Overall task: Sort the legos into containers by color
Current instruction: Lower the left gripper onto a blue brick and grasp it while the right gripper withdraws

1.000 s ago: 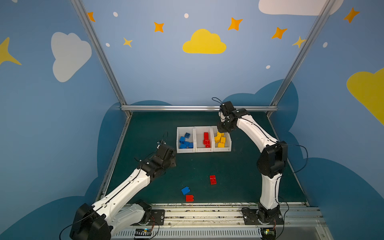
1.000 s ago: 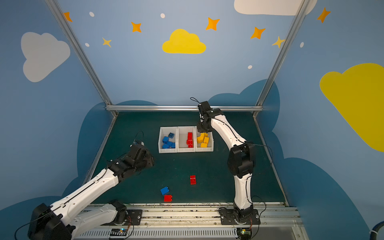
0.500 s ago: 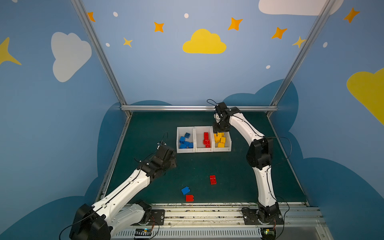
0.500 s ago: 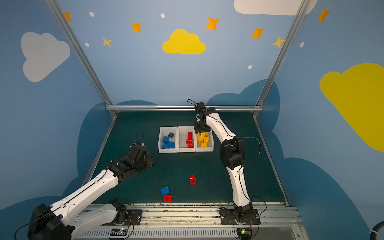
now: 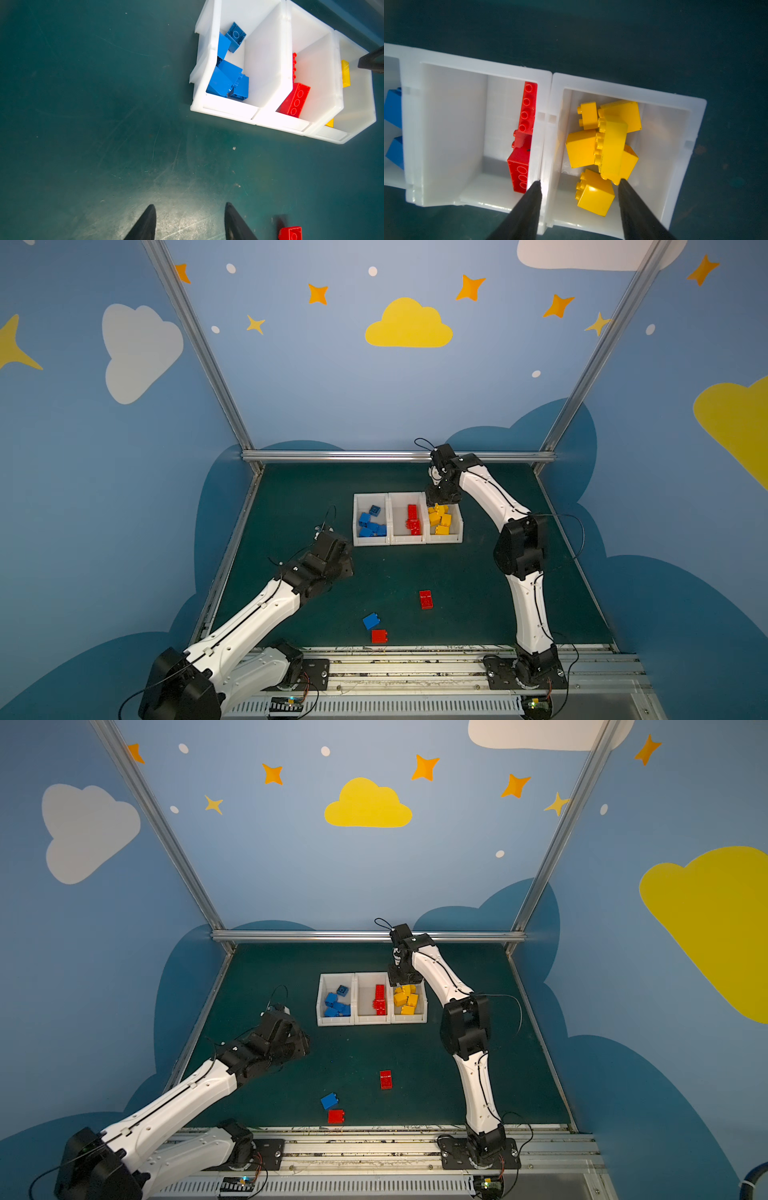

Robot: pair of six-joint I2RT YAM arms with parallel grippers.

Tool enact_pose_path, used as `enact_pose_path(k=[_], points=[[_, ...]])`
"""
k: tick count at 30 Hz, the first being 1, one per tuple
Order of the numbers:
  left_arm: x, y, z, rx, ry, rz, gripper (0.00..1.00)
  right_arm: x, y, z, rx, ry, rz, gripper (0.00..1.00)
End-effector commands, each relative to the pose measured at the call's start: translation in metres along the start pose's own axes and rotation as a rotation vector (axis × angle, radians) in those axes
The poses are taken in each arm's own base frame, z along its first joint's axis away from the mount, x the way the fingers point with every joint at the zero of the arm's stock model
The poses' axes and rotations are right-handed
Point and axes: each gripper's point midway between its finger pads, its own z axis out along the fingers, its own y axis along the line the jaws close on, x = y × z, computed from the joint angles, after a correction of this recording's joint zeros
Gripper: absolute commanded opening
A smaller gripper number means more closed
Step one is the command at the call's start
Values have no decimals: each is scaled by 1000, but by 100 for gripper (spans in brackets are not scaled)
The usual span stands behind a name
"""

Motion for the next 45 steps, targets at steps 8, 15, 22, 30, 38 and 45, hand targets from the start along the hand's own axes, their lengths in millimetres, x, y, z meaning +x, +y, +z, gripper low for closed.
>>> enact_pose_path(k=[8, 15, 22, 30, 38, 45], points=[[32, -2, -3, 37, 131, 2, 56, 12, 7, -59, -68, -69, 29, 60], [86, -17, -3, 103, 320, -34, 62, 46, 11, -90, -103, -94, 35, 60], [141, -29, 0, 117, 500, -94, 71, 92, 3, -106, -106, -93, 38, 60], [172, -24, 4, 27, 592, -115, 72, 124, -2, -114, -118, -89, 43, 61], [181, -33, 20, 24, 616, -144, 73, 134, -2, -112, -147, -87, 57, 62], [185, -27, 25, -75, 634, -103, 71, 136, 1, -114, -170, -89, 60, 62]])
